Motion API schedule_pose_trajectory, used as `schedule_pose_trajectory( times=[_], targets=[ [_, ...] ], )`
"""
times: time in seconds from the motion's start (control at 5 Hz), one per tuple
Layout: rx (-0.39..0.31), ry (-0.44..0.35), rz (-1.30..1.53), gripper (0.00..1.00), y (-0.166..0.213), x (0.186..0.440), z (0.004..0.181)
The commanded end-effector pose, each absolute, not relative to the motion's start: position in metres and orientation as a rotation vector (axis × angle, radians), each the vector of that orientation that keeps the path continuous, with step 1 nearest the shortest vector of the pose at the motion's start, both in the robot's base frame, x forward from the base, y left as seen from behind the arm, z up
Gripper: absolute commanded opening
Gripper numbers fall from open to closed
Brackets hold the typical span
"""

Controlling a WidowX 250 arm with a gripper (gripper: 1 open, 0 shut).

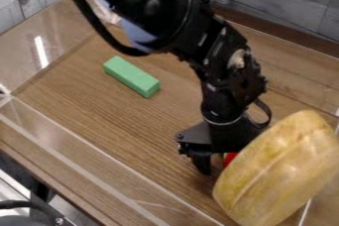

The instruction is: Move the red fruit to the right

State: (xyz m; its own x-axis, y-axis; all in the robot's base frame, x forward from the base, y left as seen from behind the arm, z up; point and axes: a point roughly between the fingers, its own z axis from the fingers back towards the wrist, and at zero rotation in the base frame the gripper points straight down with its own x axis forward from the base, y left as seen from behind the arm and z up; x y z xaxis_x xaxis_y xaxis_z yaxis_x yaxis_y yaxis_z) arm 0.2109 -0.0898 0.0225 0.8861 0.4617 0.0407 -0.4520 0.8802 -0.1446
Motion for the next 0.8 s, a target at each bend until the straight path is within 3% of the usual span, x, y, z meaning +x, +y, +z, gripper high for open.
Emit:
schedule_pose_trajectory(
  times=[0.0,0.2,0.6],
  targets=[
    [-0.134,-0.078,0.428,1.00,-0.086,0.212,0.038],
    [-0.131,-0.081,0.465,0.00,-0.095,0.213,0.033],
    [-0.153,-0.105,0.433,0.00,-0.100,0.216,0.054]
  ],
)
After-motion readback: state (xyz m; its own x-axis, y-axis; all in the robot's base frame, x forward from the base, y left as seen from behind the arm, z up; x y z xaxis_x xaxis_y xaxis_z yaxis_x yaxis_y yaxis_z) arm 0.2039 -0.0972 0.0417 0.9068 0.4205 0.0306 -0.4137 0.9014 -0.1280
